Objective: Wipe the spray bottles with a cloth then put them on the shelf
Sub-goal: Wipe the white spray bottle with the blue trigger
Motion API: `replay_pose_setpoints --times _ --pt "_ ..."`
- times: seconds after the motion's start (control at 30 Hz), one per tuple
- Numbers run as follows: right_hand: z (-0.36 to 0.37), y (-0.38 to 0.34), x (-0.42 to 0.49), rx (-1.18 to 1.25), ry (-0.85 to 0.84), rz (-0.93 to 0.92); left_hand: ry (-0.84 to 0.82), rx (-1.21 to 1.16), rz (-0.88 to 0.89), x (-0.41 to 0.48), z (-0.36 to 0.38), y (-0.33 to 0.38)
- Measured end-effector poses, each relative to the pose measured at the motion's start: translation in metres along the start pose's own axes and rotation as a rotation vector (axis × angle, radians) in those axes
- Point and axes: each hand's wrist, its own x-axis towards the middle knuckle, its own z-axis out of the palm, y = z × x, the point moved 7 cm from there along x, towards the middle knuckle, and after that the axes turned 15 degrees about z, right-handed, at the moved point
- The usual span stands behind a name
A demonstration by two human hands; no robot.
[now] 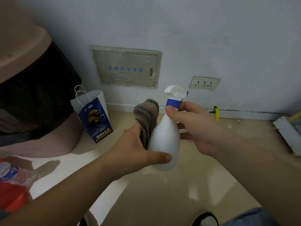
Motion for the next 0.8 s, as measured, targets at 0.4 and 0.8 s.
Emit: replay_pose_setpoints --times 0.4,0.8 --pt "0.018 0.021 0.002 0.127 -0.064 0.092 0.083 0.704 0.343 -0.025 0.028 0.014" --pt "0.040 0.044 0.001 0.125 -0.057 0.176 0.050 0.684 0.064 -0.027 0.024 -0.005"
